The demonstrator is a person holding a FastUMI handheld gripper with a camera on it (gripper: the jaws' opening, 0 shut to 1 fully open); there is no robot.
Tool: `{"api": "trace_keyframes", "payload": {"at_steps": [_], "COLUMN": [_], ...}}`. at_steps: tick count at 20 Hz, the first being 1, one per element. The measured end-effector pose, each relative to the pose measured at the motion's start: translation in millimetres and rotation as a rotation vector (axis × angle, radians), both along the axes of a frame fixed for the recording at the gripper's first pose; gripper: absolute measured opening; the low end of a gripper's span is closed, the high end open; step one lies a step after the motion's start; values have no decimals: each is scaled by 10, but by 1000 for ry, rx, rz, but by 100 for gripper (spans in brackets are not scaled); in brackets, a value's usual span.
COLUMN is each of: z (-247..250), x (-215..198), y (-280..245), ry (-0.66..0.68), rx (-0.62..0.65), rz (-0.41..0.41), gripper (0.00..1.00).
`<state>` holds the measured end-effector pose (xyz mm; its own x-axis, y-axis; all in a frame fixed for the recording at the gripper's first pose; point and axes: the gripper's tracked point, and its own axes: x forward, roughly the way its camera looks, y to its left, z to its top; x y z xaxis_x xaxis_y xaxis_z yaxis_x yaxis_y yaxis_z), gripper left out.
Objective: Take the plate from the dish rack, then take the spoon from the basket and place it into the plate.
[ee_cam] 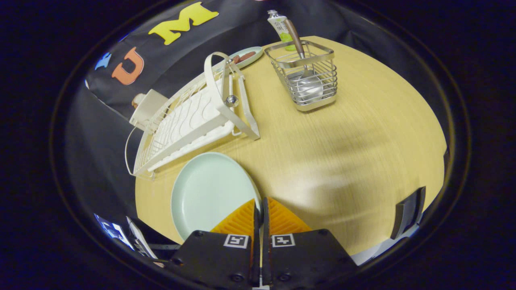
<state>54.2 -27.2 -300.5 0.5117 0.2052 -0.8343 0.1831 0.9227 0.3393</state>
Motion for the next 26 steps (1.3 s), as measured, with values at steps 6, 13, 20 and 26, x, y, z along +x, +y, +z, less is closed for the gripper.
{"api": "trace_keyframes", "payload": {"at_steps": [6,13,20,26], "z": [116,548,1194,1605], "x": [-55,-80,123,678], "y": [-127,-406,-821,-999], "ry": [-15,-58,-292,-613], "rx": [-67,-182,-382,-422], "rz": [41,44,26,-7], "gripper": [84,94,93,93]}}
